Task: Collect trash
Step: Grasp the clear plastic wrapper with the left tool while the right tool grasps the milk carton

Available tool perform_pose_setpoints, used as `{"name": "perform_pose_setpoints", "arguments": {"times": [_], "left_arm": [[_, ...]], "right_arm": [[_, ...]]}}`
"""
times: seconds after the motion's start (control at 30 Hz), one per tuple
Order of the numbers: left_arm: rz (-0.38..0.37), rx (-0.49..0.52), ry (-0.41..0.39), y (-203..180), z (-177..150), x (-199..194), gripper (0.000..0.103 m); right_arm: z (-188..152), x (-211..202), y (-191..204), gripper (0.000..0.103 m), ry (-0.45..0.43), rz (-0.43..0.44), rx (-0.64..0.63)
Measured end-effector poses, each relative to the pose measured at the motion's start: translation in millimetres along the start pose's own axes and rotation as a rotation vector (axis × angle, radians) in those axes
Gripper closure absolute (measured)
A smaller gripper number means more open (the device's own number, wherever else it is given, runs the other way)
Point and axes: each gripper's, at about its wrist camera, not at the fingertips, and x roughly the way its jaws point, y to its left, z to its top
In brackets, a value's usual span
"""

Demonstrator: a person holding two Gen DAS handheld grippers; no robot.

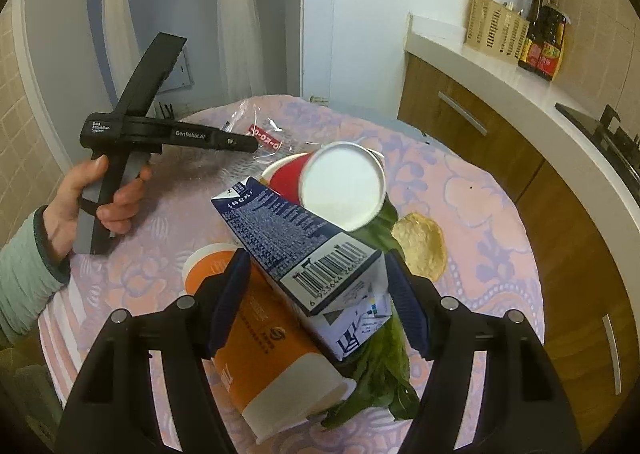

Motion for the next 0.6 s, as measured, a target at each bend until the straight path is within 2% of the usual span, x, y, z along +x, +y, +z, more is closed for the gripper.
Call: {"name": "perform_pose_setpoints", "arguments": {"times": [0.13, 0.3, 0.4, 0.6], "left_arm": [[-0.005, 0.004, -0.039, -1, -5, -13, 0.097], [-0.036, -0.005, -0.108, -6, -14, -46, 0.099], [-0.035, 0.000, -0.158, -12, -20, -72, 0.099], [-0.055, 0.002, -0.263, -20, -28, -120, 0.100]], "right_arm": [[-4, -14, 6, 0.053, -0.047, 0.014, -0.030], [-8, -43, 31, 0.054, -0.146, 0.048, -0.130], [-3, -52, 46, 0.054, -0.181, 0.023, -0.160], [1, -70, 47, 0.054, -0.247, 0.009, -0.098]]}}
